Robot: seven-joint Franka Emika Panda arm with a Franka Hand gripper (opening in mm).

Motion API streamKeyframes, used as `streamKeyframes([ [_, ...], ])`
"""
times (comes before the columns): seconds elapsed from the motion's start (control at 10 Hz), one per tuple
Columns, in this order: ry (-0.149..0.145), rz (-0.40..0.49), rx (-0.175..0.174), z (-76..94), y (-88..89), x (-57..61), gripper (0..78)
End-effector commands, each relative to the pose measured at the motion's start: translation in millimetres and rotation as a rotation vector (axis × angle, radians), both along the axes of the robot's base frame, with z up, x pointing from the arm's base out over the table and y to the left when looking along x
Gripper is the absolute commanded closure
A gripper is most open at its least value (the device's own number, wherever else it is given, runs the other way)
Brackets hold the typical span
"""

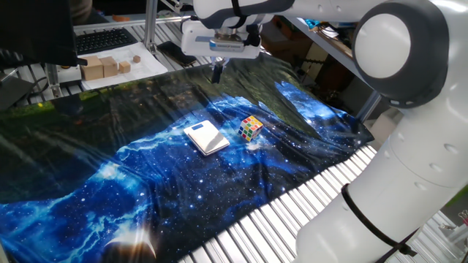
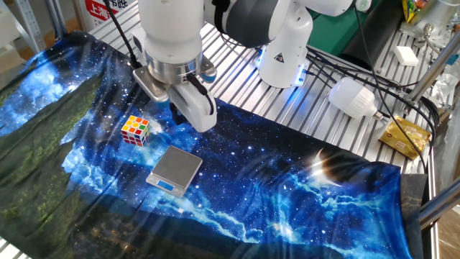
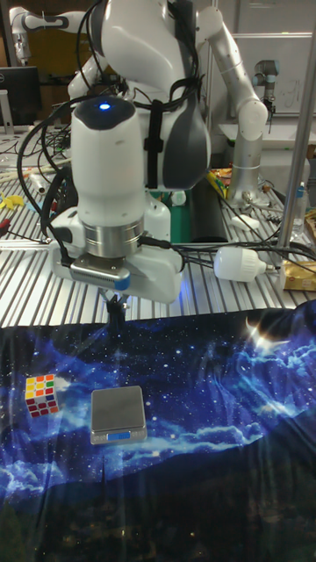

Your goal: Place the block on the scale

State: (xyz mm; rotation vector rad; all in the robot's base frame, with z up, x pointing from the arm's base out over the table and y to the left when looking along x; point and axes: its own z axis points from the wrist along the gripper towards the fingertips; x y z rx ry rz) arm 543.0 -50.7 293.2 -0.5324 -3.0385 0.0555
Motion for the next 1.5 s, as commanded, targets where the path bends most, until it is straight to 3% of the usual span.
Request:
streamKeyframes([
  [0.1, -0.018, 0.053, -0.005, -3.8, -24.7, -9.5, 77.6],
  [0.5, -0.022, 0.109, 0.001, -11.3, -59.9, -11.7, 77.6],
  [1.1, -0.045, 0.218, 0.013, -34.2, -114.7, -2.4, 77.6],
  [1.5, -0.040, 0.212, 0.009, -35.8, -116.9, -0.5, 77.6],
])
